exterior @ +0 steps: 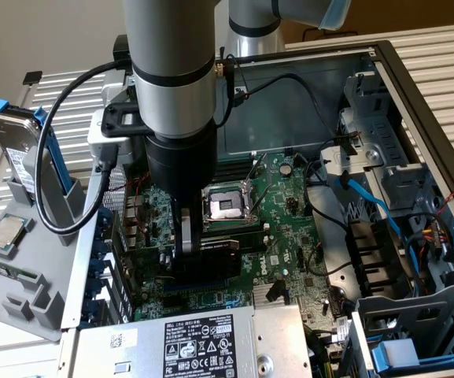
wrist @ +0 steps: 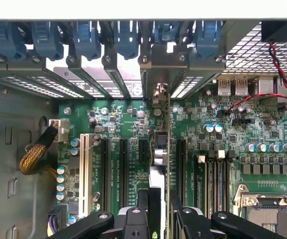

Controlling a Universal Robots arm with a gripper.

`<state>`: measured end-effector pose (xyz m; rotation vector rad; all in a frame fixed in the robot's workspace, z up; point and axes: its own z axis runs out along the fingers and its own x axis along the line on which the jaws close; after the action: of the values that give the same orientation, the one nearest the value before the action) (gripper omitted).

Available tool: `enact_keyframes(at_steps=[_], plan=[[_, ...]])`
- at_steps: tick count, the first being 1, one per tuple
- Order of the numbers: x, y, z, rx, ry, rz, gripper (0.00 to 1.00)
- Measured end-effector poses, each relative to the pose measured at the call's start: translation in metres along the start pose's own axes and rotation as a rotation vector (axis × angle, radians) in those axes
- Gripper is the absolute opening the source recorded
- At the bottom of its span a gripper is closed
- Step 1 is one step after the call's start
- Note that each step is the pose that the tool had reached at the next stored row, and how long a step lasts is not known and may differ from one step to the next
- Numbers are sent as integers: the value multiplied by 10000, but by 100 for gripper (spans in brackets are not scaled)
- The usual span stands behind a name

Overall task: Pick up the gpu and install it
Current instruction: 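Insert the gpu into the slot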

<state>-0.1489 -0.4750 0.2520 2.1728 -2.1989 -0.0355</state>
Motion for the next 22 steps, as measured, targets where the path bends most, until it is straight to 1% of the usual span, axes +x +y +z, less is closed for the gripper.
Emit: enact_keyframes(at_steps=[22], plan=[[-1, 15, 1, 7, 1, -26, 27]])
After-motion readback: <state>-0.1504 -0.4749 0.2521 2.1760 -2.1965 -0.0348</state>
